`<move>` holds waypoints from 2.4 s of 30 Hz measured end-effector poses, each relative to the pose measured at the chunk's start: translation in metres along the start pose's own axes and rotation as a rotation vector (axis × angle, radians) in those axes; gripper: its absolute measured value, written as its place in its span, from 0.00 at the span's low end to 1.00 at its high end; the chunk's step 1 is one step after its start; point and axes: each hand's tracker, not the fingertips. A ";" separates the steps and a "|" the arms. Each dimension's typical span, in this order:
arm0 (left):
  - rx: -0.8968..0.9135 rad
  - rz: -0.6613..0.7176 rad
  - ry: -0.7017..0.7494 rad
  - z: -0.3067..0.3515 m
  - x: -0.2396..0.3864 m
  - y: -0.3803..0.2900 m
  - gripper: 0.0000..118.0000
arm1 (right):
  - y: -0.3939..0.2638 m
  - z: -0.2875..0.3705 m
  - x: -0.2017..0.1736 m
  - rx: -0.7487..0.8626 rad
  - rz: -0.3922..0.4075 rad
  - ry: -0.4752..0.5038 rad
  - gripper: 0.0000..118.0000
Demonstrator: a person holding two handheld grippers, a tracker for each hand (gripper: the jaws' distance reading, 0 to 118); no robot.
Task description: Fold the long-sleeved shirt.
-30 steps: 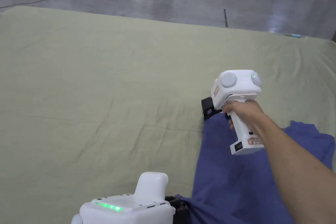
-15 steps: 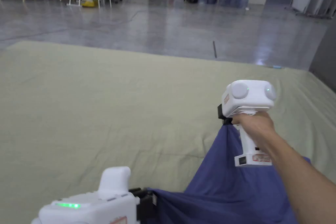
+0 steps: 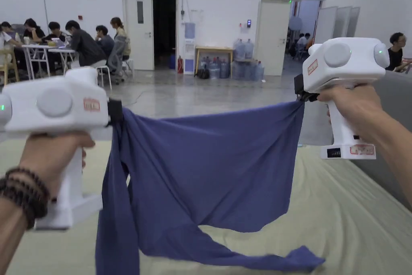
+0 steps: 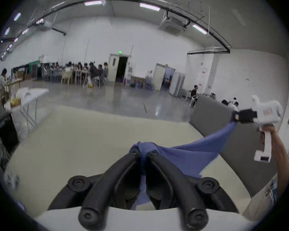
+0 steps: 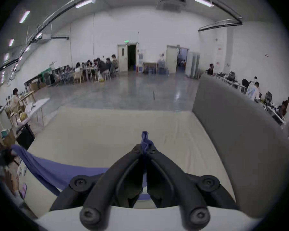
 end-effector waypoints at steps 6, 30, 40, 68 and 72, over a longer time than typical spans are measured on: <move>0.096 -0.023 0.066 -0.026 0.015 0.113 0.01 | 0.051 0.011 0.007 0.074 -0.038 -0.026 0.02; 0.036 -0.111 0.106 -0.117 0.005 0.042 0.01 | 0.013 -0.058 0.022 0.060 -0.152 -0.028 0.02; 0.046 -0.064 -0.018 -0.005 -0.012 -0.050 0.01 | -0.104 0.043 0.036 0.051 -0.170 0.043 0.02; -0.479 0.025 0.058 0.266 -0.018 -0.496 0.01 | -0.579 0.202 0.018 -0.623 -0.001 0.013 0.03; -0.461 0.109 0.058 0.262 -0.027 -0.490 0.95 | -0.579 0.200 0.016 -0.689 0.048 -0.019 0.97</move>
